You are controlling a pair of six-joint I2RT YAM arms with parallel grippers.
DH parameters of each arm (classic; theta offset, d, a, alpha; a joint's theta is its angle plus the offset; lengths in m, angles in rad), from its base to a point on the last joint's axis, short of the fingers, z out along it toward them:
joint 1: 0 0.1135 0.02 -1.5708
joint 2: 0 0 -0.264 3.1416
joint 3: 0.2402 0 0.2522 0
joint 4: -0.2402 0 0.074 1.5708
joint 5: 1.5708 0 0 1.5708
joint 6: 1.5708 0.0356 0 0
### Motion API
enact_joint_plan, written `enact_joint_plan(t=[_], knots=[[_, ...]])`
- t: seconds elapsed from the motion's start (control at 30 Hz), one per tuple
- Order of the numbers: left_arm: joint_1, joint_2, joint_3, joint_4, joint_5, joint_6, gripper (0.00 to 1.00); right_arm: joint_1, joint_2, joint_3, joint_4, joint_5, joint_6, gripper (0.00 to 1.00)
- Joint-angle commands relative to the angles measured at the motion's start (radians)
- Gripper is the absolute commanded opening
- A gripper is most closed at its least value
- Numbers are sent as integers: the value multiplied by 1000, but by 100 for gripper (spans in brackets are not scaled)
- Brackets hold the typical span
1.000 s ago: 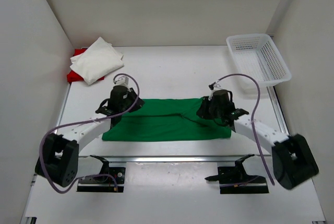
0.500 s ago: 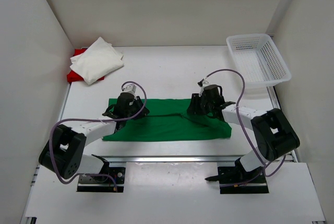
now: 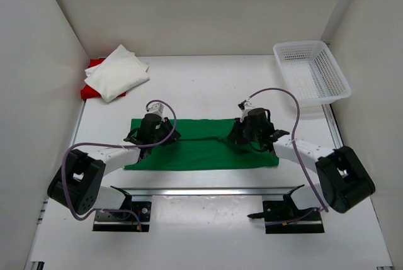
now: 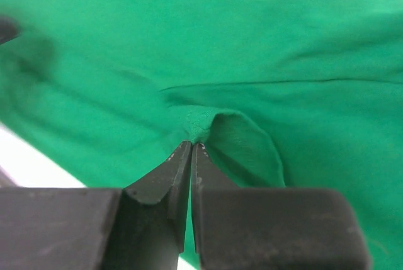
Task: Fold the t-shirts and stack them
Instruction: Fold the other side of the tshirt into a rectangle
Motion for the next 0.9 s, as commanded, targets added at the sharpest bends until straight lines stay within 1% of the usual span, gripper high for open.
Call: enact_joint_plan(t=[0.0, 0.03, 0.13, 0.2, 0.27, 0.33, 0.4, 0.47, 0.5, 0.53, 0.57, 0.6, 0.63, 0.67, 0.7, 0.73, 0.77, 0.83, 0.87], knots=[[-10, -22, -13, 41, 26, -16, 32, 73, -93, -22, -40, 32, 24, 3], [-10, -28, -9, 41, 20, -16, 32, 96, -120, -42, -58, 67, 53, 3], [-11, -27, -11, 35, 26, -19, 32, 172, -176, -86, -78, 98, 136, 4], [-8, -31, -14, 39, 29, -22, 32, 201, -209, -134, -60, 102, 187, 12], [-5, -34, -13, 44, 35, -26, 31, 233, -249, -161, -52, 104, 218, 26], [-3, -47, -11, 41, 30, -25, 32, 230, -272, -160, -89, 96, 207, 32], [-3, -45, -8, 35, 36, -25, 32, 192, -295, -139, -141, 104, 178, 31], [0, -48, 7, 28, 29, -22, 32, 123, -321, -128, -138, 113, 149, 20], [-2, -41, 3, 33, 29, -20, 33, 108, -320, -129, -120, 128, 144, 19], [0, -38, 13, 34, 29, -22, 32, 62, -305, -125, -103, 122, 140, 16], [3, -33, 17, 36, 32, -22, 33, 30, -259, -106, -59, 103, 129, 12], [3, -28, 21, 35, 39, -16, 32, 8, -207, -94, -54, 95, 118, 10], [6, -21, 24, 33, 38, -20, 32, 0, -181, -74, -46, 114, 101, 10], [9, -15, 29, 27, 44, -17, 32, -4, -115, -41, -48, 121, 88, 9], [12, -7, 35, 24, 40, -17, 32, -11, -61, -25, -70, 119, 68, 5], [13, -2, 37, 19, 43, -8, 33, -6, -41, -2, -81, 125, 66, 2], [32, 4, 43, 25, 52, -10, 32, 12, -24, -13, -80, 124, 75, 0], [44, 10, 46, 30, 59, -10, 32, 44, -33, -65, -43, 138, 100, 0], [58, 12, 49, 37, 60, -14, 33, 58, -62, -109, -34, 147, 118, 0]])
